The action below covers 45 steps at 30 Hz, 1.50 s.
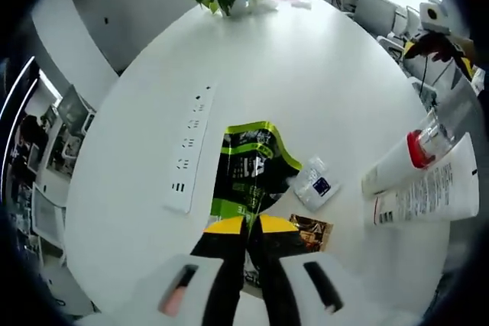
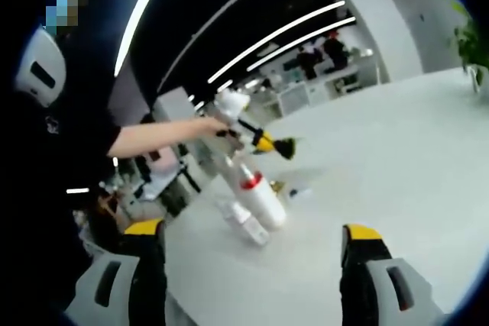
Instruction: Arrange the skincare products in the storage area until every visible bottle or jar stands upright without overlapping.
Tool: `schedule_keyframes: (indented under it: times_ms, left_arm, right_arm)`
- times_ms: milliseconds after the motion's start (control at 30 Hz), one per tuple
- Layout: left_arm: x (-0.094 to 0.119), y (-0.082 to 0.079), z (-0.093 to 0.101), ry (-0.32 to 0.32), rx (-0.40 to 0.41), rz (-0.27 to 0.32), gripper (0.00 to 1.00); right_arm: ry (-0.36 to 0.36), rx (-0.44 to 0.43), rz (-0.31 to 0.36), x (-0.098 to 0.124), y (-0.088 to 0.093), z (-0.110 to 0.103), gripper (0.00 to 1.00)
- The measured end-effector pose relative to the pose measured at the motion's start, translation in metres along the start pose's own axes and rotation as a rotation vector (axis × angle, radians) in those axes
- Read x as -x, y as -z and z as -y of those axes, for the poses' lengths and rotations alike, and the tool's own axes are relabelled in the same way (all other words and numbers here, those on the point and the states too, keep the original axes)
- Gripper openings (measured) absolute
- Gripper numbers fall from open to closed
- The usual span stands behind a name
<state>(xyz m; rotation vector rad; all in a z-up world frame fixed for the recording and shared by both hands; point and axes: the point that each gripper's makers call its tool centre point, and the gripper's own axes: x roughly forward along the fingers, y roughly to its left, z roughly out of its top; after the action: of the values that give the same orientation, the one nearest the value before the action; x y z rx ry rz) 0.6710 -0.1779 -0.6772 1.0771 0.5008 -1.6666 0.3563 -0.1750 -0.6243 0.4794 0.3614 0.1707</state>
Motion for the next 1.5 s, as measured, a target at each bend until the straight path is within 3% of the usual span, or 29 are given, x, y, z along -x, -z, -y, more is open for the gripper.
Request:
schedule_keyframes:
  times_ms: [367, 633, 967, 1167, 1500]
  left_arm:
    - [0.036, -0.017, 0.002, -0.051, -0.066, 0.029, 0.05]
    - [0.074, -0.028, 0.01, -0.11, -0.102, 0.056, 0.05]
    - [0.119, -0.04, 0.035, -0.168, -0.184, 0.076, 0.05]
    - [0.145, -0.056, 0.055, -0.187, -0.212, 0.108, 0.05]
    - [0.178, -0.073, 0.086, -0.222, -0.266, 0.152, 0.06]
  right_arm:
    - [-0.03, 0.018, 0.015, -0.002, -0.008, -0.016, 0.93]
    - [-0.059, 0.018, 0.047, 0.001, -0.017, -0.03, 0.92]
    - [-0.109, 0.037, 0.05, -0.002, -0.023, -0.051, 0.93]
    - [-0.121, 0.038, 0.071, 0.004, -0.031, -0.06, 0.93]
    - [-0.13, 0.073, 0.07, 0.012, -0.036, -0.073, 0.91]
